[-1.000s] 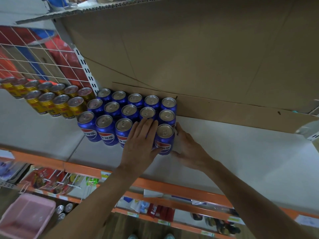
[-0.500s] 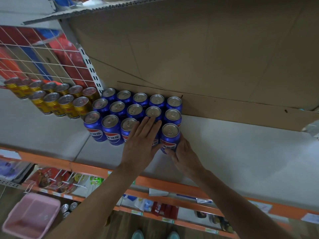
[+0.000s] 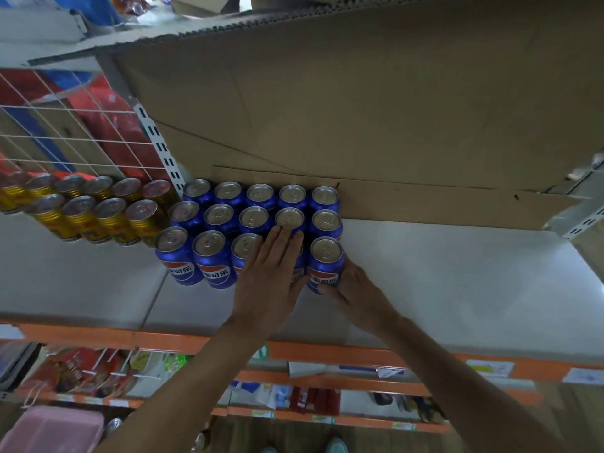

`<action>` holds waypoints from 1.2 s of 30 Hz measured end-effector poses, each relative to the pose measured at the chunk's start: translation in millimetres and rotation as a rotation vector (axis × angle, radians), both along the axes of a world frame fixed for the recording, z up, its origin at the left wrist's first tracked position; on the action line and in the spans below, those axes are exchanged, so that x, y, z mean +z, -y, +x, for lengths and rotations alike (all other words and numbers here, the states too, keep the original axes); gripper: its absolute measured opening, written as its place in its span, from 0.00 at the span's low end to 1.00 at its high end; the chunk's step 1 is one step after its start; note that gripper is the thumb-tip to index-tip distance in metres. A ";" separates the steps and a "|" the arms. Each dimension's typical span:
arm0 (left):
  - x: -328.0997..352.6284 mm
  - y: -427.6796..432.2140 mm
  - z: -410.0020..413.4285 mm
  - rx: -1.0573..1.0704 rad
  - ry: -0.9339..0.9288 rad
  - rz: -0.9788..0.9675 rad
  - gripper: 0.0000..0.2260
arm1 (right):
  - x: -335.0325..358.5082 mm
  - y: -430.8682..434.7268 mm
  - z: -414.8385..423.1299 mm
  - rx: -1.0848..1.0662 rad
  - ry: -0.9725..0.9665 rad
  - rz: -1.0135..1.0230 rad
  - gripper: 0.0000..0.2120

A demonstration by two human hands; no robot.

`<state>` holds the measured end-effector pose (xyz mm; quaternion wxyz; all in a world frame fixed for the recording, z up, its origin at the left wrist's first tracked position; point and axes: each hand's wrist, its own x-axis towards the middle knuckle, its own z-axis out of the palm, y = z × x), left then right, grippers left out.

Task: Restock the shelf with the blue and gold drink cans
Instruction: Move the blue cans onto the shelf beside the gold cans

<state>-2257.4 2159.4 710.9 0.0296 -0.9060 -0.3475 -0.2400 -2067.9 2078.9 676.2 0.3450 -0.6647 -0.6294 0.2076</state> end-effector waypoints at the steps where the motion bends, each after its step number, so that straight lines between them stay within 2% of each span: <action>1: 1.6 -2.2 -2.2 -0.002 0.004 0.006 0.34 | 6.2 2.5 -1.9 0.001 0.006 0.008 0.32; 7: 5.7 -21.0 -18.5 -0.036 -0.001 0.020 0.33 | 21.6 19.2 -10.9 -0.136 0.170 -0.013 0.32; 14: 0.9 -29.5 -22.4 -0.084 -0.049 0.070 0.33 | 23.5 20.1 -25.6 -0.264 0.202 -0.079 0.29; 23: 3.6 -28.9 -29.8 -0.137 -0.081 -0.001 0.30 | 39.1 25.5 -37.8 -0.308 0.255 -0.184 0.35; 29: 5.9 -3.9 -58.6 -0.120 -0.075 -0.033 0.34 | 42.9 48.2 -48.3 -0.275 0.477 -0.211 0.40; 32: -4.3 20.4 -78.7 -0.092 -0.033 -0.047 0.33 | 41.8 58.9 -51.7 -0.240 0.532 -0.264 0.38; 36: -18.4 55.3 -98.9 -0.040 -0.051 -0.088 0.31 | 40.1 72.9 -59.2 -0.114 0.545 -0.194 0.34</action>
